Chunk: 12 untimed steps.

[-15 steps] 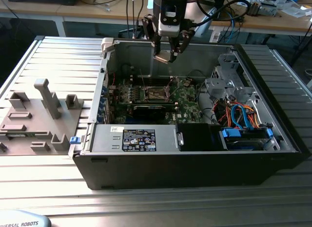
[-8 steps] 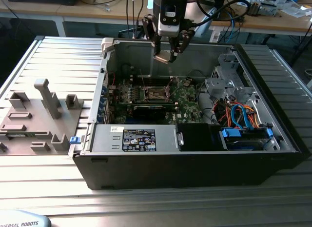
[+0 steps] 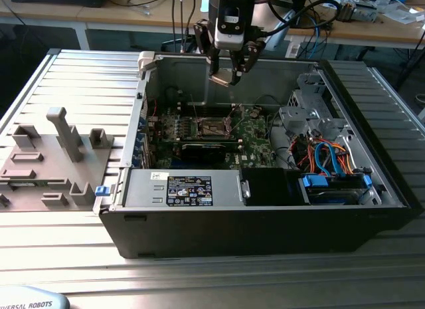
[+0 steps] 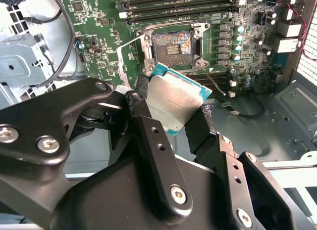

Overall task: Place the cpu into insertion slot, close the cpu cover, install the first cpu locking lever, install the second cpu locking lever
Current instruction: 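Place the cpu into insertion slot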

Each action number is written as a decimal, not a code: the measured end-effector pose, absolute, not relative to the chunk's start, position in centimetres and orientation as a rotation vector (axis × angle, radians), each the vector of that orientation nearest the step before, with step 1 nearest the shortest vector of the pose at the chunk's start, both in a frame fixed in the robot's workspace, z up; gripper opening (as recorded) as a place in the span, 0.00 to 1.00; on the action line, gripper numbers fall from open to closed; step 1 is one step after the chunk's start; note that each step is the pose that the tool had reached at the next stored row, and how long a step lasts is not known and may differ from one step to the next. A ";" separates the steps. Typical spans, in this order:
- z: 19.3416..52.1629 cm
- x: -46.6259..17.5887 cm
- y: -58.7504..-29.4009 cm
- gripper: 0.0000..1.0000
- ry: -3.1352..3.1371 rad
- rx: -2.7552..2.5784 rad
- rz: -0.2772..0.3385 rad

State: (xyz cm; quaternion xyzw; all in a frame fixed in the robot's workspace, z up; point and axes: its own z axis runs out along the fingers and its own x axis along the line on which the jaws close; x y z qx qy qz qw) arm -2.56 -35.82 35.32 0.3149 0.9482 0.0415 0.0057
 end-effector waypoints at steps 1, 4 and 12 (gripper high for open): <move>35.3 -2.6 -35.8 0.54 2.967 0.988 0.130; 35.3 -2.6 -35.8 0.54 2.965 0.996 0.130; 35.3 -2.6 -35.8 0.54 2.958 1.013 0.129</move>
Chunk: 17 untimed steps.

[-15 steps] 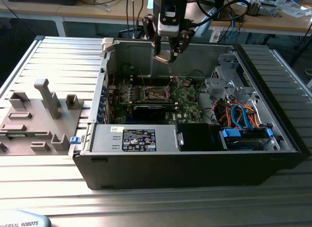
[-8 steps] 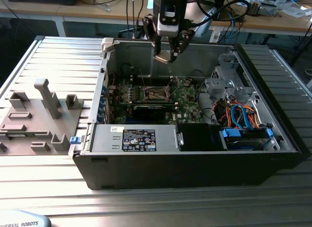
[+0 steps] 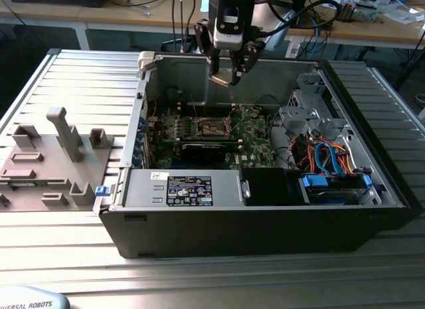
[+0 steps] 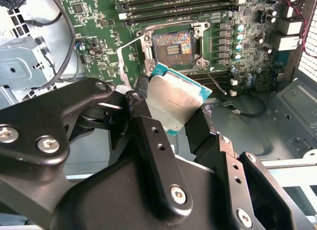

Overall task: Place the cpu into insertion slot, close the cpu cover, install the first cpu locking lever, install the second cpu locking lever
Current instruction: 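Place the cpu into insertion slot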

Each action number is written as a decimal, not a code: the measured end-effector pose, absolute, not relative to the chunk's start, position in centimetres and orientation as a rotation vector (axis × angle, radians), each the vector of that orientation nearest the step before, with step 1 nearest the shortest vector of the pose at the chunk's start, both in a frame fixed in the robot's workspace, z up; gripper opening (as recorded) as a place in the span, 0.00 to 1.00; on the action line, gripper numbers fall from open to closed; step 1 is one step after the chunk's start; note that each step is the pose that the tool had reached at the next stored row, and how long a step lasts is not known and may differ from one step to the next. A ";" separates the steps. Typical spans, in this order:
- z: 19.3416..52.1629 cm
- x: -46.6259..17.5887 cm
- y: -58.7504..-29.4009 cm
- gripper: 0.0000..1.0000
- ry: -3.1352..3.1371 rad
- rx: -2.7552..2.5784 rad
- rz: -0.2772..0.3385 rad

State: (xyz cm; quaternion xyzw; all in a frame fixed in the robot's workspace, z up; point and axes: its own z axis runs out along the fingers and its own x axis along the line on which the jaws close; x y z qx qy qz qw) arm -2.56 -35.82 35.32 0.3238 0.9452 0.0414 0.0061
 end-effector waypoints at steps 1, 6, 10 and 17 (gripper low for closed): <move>35.3 -2.6 -35.8 0.54 2.957 1.015 0.130; 35.3 -2.6 -35.8 0.54 2.954 1.025 0.129; 35.3 -2.6 -35.8 0.54 2.951 1.031 0.129; 35.3 -2.6 -35.8 0.54 2.947 1.043 0.129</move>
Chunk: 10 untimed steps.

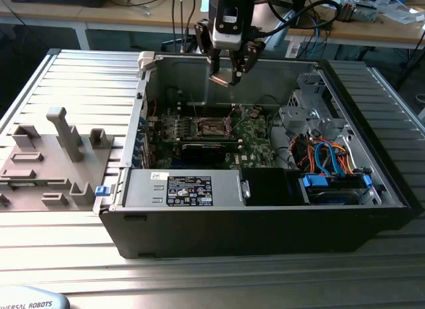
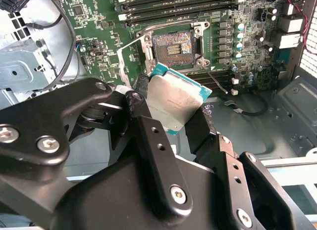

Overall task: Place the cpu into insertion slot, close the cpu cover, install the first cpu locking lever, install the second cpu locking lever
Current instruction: 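Place the cpu into insertion slot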

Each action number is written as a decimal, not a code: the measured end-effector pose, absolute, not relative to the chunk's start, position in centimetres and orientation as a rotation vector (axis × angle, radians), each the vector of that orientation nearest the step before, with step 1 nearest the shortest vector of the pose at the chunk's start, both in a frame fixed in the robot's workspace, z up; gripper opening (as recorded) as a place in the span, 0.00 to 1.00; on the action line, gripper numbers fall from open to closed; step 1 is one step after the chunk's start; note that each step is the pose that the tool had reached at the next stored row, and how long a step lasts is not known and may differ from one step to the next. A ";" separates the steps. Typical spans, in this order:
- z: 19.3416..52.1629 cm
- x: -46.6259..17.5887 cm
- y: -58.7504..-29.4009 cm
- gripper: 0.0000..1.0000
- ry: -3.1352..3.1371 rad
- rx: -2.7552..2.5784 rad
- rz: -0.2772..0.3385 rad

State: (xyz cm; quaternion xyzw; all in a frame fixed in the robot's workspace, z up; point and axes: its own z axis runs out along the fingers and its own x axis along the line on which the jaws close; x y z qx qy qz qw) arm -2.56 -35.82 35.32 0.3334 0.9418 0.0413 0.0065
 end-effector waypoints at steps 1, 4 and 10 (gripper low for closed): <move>35.3 -2.6 -35.8 0.54 2.946 1.045 0.129; 35.3 -2.6 -35.8 0.54 2.944 1.050 0.129; 35.3 -2.6 -35.8 0.54 2.941 1.059 0.129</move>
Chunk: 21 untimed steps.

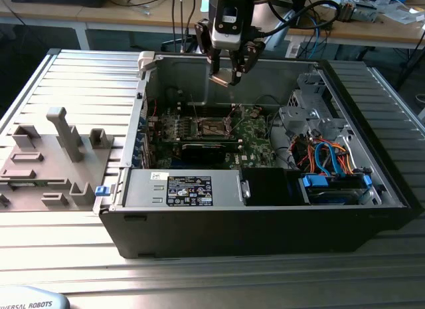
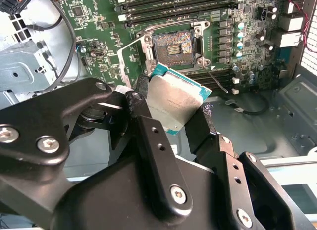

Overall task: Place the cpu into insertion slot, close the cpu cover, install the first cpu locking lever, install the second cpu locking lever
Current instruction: 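Place the cpu into insertion slot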

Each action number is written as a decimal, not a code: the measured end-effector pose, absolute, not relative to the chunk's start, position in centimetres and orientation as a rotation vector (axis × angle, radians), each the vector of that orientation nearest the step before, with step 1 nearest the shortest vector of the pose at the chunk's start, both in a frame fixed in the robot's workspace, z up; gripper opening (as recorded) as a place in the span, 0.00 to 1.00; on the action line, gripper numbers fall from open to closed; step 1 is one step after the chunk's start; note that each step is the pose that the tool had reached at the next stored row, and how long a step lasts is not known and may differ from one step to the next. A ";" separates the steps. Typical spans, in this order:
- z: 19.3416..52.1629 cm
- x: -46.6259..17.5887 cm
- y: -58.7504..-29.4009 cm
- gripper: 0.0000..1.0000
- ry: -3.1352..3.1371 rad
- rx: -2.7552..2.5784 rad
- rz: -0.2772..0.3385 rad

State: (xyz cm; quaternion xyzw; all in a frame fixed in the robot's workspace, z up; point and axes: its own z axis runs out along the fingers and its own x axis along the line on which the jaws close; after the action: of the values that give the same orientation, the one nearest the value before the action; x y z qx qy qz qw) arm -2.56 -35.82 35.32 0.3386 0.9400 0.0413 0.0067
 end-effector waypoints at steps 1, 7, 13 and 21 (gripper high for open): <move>35.3 -2.6 -35.8 0.54 2.940 1.061 0.129; 35.3 -2.6 -35.8 0.54 2.936 1.071 0.129; 35.3 -2.6 -35.8 0.54 2.932 1.081 0.129; 35.3 -2.6 -35.8 0.54 2.926 1.096 0.129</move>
State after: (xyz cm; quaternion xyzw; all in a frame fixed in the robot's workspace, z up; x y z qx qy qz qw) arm -2.56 -35.82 35.32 0.3504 0.9356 0.0412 0.0073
